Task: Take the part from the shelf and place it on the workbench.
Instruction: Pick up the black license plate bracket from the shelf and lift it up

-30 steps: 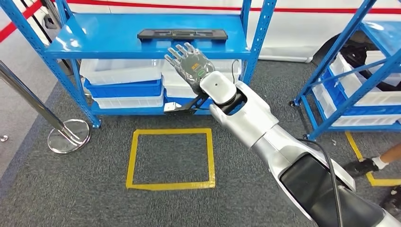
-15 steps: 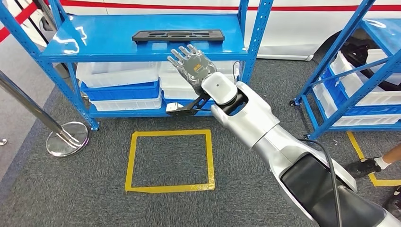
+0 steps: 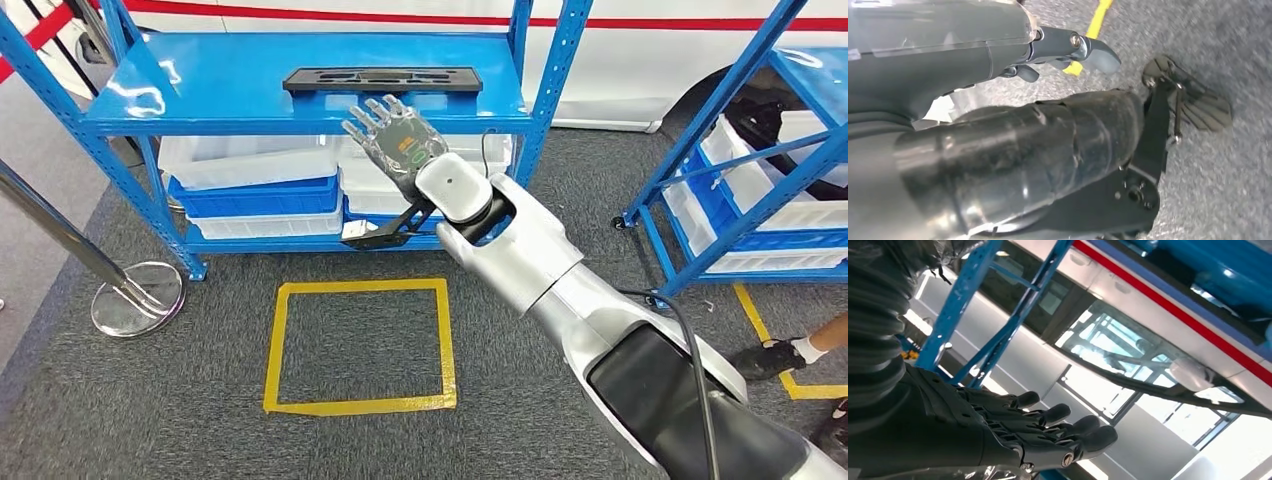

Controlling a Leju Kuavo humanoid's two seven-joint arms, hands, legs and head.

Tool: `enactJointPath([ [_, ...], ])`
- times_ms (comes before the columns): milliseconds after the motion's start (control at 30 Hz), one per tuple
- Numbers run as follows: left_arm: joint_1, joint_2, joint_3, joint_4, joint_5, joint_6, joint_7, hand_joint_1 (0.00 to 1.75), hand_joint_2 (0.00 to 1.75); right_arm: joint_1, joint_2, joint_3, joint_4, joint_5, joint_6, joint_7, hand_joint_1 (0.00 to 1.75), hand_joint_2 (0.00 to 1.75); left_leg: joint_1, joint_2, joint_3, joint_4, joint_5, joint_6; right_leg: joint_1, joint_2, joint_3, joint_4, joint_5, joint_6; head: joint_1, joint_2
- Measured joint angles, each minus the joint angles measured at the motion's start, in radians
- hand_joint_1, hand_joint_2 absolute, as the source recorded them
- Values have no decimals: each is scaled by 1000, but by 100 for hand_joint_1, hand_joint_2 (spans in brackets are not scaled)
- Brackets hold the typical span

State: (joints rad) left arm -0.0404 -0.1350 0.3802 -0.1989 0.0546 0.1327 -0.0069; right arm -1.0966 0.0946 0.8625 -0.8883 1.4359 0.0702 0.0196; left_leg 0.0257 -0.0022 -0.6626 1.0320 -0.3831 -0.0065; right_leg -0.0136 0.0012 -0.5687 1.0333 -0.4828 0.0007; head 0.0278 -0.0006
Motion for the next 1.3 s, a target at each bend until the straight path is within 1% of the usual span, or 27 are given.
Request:
enactJointPath([
  [67,1,0,1,0,0,0,1,0,0,-2,0,0,0,0,0,0,0,175,-1,-3,0,-1,1,2,0,-1,4,-5,3,-17,0,0],
  [100,0,0,1,0,0,0,1,0,0,-2,0,0,0,0,0,0,0,175,-1,-4,0,-1,0,3,0,-2,6,-8,2,-19,0,0],
  [233,-1,0,2,0,0,0,1,0,0,-2,0,0,0,0,0,0,0,175,-3,-6,0,-1,-4,11,0,-4,11,-17,3,-21,0,0],
  [333,-1,0,2,0,0,0,1,0,0,-2,0,0,0,0,0,0,0,175,-6,-6,0,-1,-5,15,-1,-4,11,-20,4,-19,0,0],
  [433,-1,0,3,0,0,0,3,0,0,-2,0,0,0,1,0,0,0,175,-7,-6,0,0,-3,18,-2,-5,11,-21,7,-11,0,0],
  [467,-1,0,3,0,0,0,3,0,0,-2,1,0,0,2,1,0,0,175,-7,-5,0,0,-3,19,-3,-5,11,-21,7,-5,0,0],
  [567,-1,0,4,0,1,0,3,0,0,-3,1,0,0,5,4,0,0,175,-8,-5,0,0,-2,19,-5,-6,11,-21,8,21,0,0],
  [600,-1,0,5,0,3,0,3,0,0,-3,2,0,0,6,6,0,0,175,-8,-5,0,1,-2,20,-5,-6,11,-21,8,26,0,0],
  [633,-1,0,5,0,5,0,3,0,0,-3,2,0,0,8,8,-1,0,175,-8,-5,0,1,-2,20,-5,-6,11,-21,8,29,0,0],
  [767,-1,0,8,0,7,1,4,0,0,-5,2,0,0,12,16,-3,0,175,-9,-5,0,2,-1,20,-6,-5,10,-19,8,31,0,0],
  [833,-2,0,10,0,5,6,8,0,0,-5,2,0,0,12,18,-5,0,175,-12,-5,-1,4,-2,22,-8,-5,10,-19,8,35,0,0],
  [900,-2,0,12,0,2,12,11,0,0,-7,3,0,0,12,18,-6,0,175,-13,-5,-1,1,-5,28,-10,-5,11,-19,12,43,0,0],
  [967,-2,-1,13,0,1,16,11,0,0,-10,4,0,0,13,19,-8,0,175,-11,-3,8,-13,-4,36,-10,-5,13,-12,17,49,0,0],
  [1000,-2,-1,13,0,1,16,11,0,0,-12,4,0,0,13,19,-8,0,175,-9,-3,15,-21,-1,40,-10,-4,9,2,10,51,0,0],
  [1033,-2,-1,14,0,0,16,11,0,0,-15,5,0,0,13,19,-9,0,175,-7,-2,21,-26,2,44,-11,-4,-2,27,-10,51,0,0],
  [1067,-3,-2,14,0,0,16,11,0,0,-18,5,0,0,13,19,-9,0,175,-6,-2,25,-29,2,47,-11,-3,-24,71,-40,50,0,0],
  [1133,-4,-2,16,0,0,16,11,0,0,-19,5,0,0,13,19,-9,0,175,-7,-2,25,-29,-4,49,-10,-1,-87,193,-100,51,0,0],
  [1167,-4,-2,17,0,1,17,11,0,0,-17,4,0,0,13,20,-9,0,175,-7,-2,26,-27,-8,49,-11,-1,-113,238,-113,52,0,0],
  [1200,-4,-2,19,0,1,17,11,0,0,-16,4,0,0,13,21,-9,0,175,-7,-2,27,-25,-10,46,-11,-2,-124,251,-108,53,0,0],
  [1233,-3,-2,21,0,1,18,11,0,0,-15,4,0,1,14,22,-10,0,175,-7,-3,30,-21,-14,42,-12,-2,-117,225,-84,52,0,0],
  [1267,-2,-2,22,0,1,18,11,0,0,-16,4,0,1,14,22,-10,0,175,-6,-3,33,-16,-18,37,-13,-2,-93,167,-46,50,0,0],
  [1300,-2,-3,23,0,1,18,11,0,0,-17,4,0,1,14,23,-9,0,175,-5,-3,36,-12,-23,31,-13,-3,-66,104,-13,44,0,0],
])
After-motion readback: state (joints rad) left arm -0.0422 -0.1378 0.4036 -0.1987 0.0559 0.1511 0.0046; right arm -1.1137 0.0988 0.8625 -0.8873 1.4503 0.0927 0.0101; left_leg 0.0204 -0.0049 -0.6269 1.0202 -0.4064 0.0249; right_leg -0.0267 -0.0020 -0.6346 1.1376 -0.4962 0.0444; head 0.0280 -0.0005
